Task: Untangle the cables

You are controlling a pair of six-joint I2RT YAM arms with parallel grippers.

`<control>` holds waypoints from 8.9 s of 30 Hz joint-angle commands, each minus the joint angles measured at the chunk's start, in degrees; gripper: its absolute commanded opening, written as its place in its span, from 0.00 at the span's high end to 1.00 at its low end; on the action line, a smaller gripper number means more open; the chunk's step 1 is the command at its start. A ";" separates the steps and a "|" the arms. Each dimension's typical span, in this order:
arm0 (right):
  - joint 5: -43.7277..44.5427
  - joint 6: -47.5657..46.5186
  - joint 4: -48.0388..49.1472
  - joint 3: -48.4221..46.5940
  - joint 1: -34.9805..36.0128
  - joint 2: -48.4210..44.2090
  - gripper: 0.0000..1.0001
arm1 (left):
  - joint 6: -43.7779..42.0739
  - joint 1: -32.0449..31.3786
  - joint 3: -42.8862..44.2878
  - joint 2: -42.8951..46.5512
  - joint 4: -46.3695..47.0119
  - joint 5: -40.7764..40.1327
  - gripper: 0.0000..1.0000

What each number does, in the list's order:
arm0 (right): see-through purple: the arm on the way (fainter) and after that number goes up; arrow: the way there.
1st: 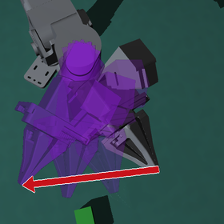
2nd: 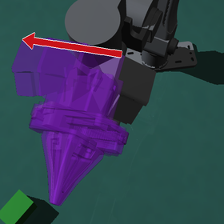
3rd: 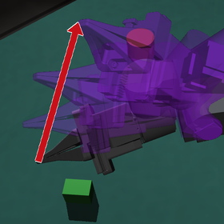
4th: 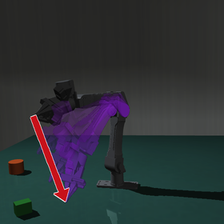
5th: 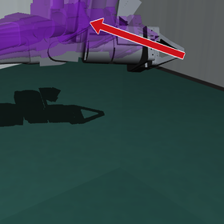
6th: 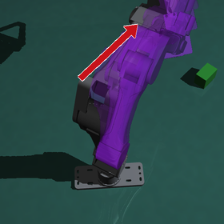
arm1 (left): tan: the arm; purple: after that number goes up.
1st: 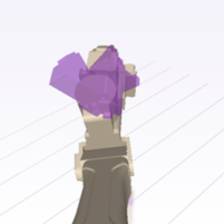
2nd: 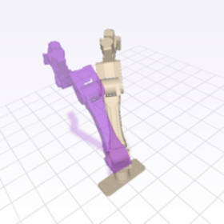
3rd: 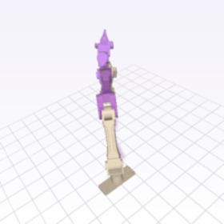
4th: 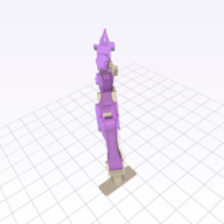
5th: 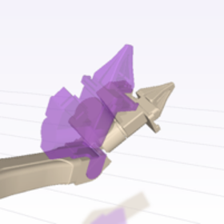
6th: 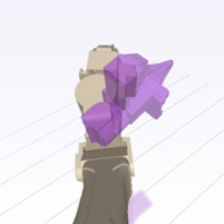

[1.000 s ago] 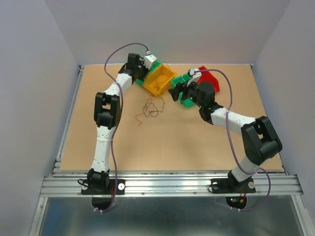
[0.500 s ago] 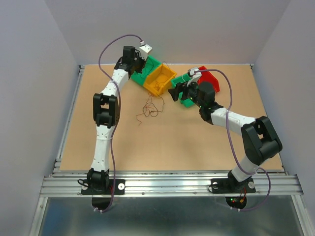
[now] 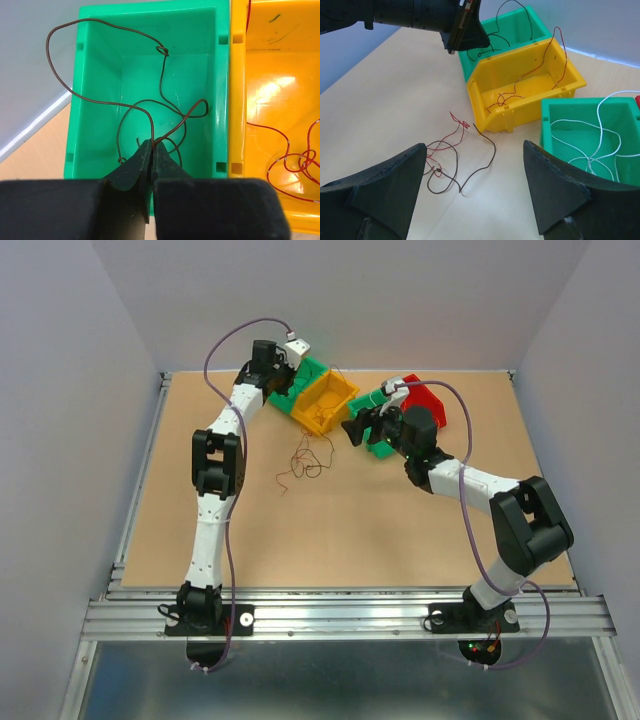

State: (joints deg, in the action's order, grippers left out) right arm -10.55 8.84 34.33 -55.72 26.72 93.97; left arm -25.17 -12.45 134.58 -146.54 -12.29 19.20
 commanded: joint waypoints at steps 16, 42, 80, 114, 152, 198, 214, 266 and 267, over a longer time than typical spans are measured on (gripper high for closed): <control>-1.50 0.48 3.20 -0.79 0.35 -0.81 0.18 | -4.01 -0.21 -5.29 11.97 0.96 -0.84 0.37; -1.86 -0.05 -16.55 -10.10 0.35 2.44 0.14 | -2.77 -0.38 -25.92 30.59 -1.77 7.51 0.06; -2.55 6.89 -28.17 -25.40 4.31 25.21 0.42 | 4.78 -4.69 -79.83 64.27 29.96 -6.02 0.08; -15.99 8.82 -4.19 12.73 5.89 -25.40 1.00 | -2.43 -6.18 -92.65 82.54 34.35 29.22 0.08; -23.73 12.96 11.20 14.15 10.28 -21.91 0.99 | -1.98 -14.53 -88.18 74.65 31.29 41.27 0.47; -44.91 -1.19 19.73 8.53 10.72 -0.64 0.51 | 2.33 -14.10 -35.12 83.00 18.10 -13.83 1.00; -36.67 -2.60 16.21 8.43 10.72 -1.50 0.35 | -4.54 -12.87 -36.76 71.24 22.93 -21.23 1.00; -16.26 -4.36 16.12 16.70 10.72 -14.08 0.38 | 4.34 0.05 -15.50 21.82 26.44 -19.55 1.00; -16.17 -4.53 16.12 16.70 10.72 -14.08 0.38 | 4.95 0.05 -15.14 21.82 26.44 -19.47 1.00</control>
State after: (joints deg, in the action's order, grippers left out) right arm -27.38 5.13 48.36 -39.20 36.91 79.94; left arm -23.44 -12.62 116.68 -127.13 11.57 -1.30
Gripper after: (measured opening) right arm 0.619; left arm 0.022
